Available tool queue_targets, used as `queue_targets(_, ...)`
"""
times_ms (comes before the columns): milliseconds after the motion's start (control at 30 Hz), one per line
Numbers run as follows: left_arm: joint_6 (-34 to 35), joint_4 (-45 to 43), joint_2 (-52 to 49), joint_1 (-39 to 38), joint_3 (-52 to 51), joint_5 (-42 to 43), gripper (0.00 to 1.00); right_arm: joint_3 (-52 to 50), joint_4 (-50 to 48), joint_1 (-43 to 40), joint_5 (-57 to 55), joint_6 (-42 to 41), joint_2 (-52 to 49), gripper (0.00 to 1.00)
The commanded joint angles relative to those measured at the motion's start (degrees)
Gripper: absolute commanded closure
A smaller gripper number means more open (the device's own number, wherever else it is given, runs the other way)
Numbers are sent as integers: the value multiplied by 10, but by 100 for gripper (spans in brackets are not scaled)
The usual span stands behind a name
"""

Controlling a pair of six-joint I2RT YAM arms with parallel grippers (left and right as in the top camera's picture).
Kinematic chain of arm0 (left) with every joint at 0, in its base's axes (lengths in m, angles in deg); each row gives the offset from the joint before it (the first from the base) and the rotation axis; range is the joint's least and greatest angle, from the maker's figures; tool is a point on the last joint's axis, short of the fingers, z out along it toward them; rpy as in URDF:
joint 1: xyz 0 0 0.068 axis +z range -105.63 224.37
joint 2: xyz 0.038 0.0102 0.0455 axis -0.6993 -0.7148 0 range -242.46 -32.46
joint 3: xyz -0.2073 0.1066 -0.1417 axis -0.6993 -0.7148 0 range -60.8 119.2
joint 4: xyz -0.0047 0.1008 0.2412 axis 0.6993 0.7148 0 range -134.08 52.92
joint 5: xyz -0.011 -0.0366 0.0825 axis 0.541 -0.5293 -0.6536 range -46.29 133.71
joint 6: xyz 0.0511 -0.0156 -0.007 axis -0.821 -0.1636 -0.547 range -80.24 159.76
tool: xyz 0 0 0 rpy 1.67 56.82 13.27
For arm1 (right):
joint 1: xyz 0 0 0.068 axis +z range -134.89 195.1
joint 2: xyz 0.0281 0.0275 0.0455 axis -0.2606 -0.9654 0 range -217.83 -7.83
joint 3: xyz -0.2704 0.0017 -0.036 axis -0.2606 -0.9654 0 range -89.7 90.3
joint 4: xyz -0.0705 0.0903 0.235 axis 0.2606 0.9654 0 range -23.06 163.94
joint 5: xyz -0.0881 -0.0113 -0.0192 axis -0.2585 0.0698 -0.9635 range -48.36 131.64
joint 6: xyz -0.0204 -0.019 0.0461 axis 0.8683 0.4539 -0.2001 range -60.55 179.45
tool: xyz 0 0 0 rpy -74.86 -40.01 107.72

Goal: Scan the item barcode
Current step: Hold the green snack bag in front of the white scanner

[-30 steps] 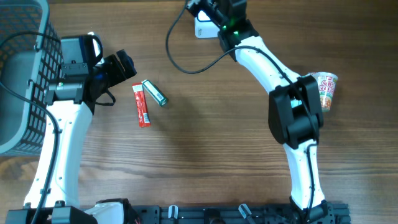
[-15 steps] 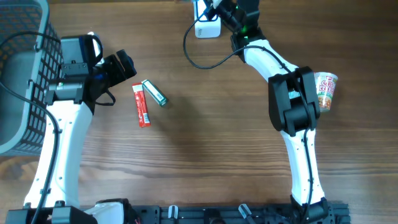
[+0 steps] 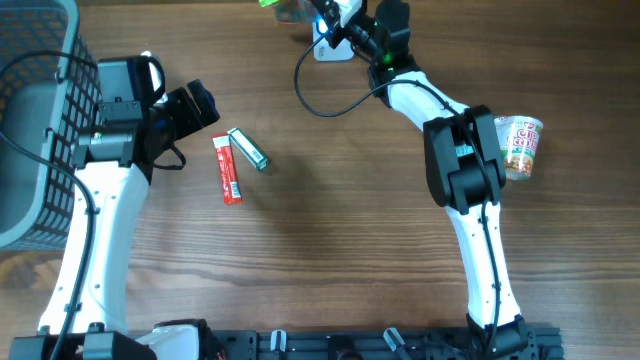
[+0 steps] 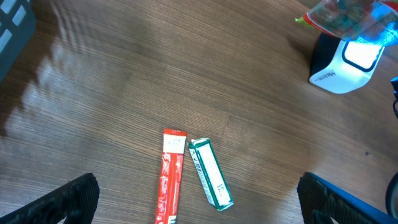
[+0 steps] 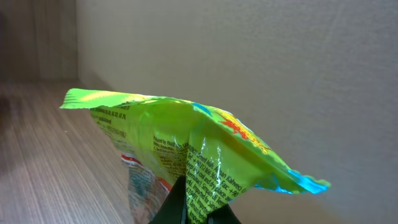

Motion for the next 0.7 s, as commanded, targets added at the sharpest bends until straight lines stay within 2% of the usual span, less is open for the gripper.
queue_targets(0, -3, -2, -2, 2, 2, -4, 0, 14, -5, -6, 36, -39, -2, 96)
queue_targets(300, -3, -2, -2, 2, 2, -4, 0, 14, 14, -9, 46, -38, 3, 96)
queue_targets(500, -3, -2, -2, 2, 2, -4, 0, 14, 28, -9, 87, -46, 76, 96)
queue_targets(567, -3, -2, -2, 2, 2, -4, 0, 14, 63, -9, 114, -95, 115, 96)
queue_targets(667, -3, -2, -2, 2, 2, -4, 0, 14, 174, -9, 129, -125, 173, 96)
